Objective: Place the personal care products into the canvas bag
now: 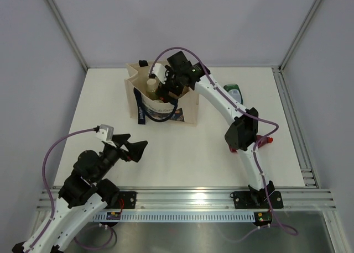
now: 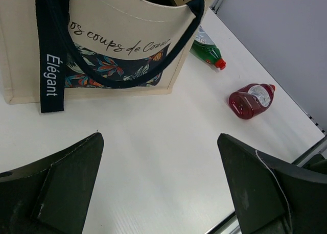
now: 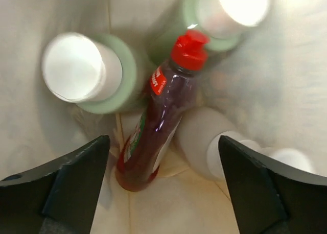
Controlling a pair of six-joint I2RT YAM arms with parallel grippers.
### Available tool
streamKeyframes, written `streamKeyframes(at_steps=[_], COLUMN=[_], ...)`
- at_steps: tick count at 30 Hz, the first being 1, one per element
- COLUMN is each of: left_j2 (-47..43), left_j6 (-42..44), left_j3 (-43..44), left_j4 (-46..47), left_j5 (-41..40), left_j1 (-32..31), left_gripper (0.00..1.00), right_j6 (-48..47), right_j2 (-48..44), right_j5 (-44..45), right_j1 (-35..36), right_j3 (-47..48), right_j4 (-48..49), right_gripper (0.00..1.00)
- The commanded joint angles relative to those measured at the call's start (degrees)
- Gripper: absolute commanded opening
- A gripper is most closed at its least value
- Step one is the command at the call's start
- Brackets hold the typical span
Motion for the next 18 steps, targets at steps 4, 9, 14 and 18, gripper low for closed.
streamKeyframes(at_steps=[4,9,14,18], left_j2=[1.9,2.4,4.3,7.0], left_j6=[0.1,0.1,-0.4,-2.2], left_j3=[0.1,-1.1,-2.0,-2.6], left_j4=[4.1,6.1,8.4,10.3], left_j5=[3.4,5.0,5.8,6.7], left_j1=[0.2,0.2,0.2,0.2], left_gripper=[0.99,0.99,0.99,0.99], right_j6=[12.0,22.1,29.5,36.8], right_j2=[-11.5,-21.7,-33.4,-36.7], right_j5=[-5.4,-18.3,-24.2,-24.2], right_j1=[-3.6,-10.7,-21.4,-33.7], right_j3=[6.8,-1.0,-18.5,-31.5], right_j4=[3.2,8.4,16.3,22.6], right_gripper=[0.98,1.0,1.0,0.99])
